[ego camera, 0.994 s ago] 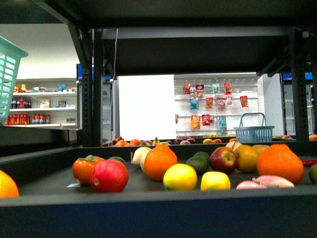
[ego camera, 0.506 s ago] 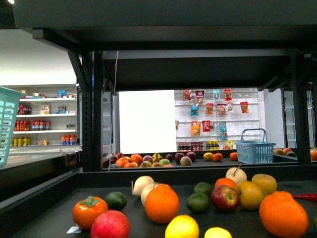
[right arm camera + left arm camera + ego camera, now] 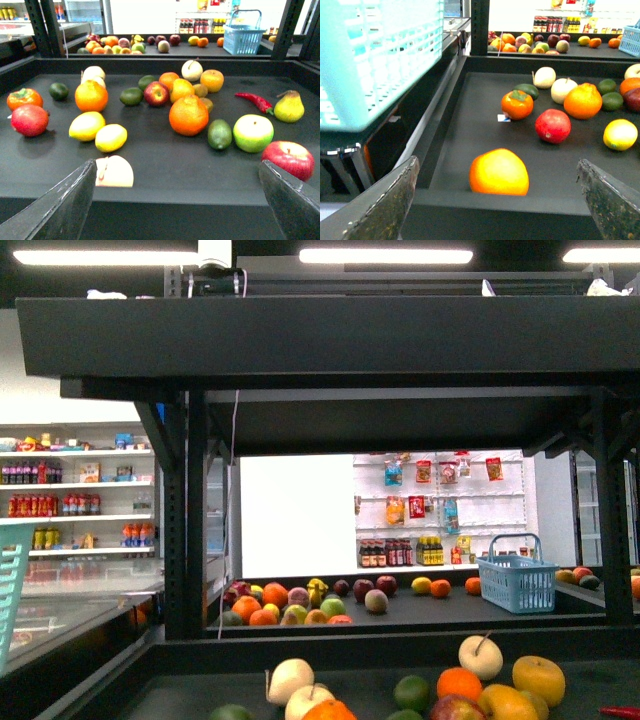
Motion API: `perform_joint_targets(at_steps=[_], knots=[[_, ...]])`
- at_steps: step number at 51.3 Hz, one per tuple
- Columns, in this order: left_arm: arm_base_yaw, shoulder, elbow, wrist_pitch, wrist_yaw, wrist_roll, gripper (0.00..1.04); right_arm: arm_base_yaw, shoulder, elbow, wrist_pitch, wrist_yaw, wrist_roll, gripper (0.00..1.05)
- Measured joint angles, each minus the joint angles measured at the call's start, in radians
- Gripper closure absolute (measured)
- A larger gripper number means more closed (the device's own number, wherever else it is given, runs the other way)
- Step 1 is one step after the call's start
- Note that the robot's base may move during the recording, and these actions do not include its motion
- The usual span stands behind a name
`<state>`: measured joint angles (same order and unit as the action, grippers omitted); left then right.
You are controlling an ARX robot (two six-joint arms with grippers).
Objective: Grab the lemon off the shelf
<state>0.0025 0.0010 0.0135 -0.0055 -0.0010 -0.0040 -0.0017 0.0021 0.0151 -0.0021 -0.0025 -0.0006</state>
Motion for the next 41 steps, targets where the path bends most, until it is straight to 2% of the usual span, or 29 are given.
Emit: perform_joint_targets(at_steps=[41], knots=[[0.000, 0.000, 0.000, 0.000, 0.001, 0.000, 0.08, 0.000, 0.000, 0.000, 0.000, 0.002, 0.000, 0.07]])
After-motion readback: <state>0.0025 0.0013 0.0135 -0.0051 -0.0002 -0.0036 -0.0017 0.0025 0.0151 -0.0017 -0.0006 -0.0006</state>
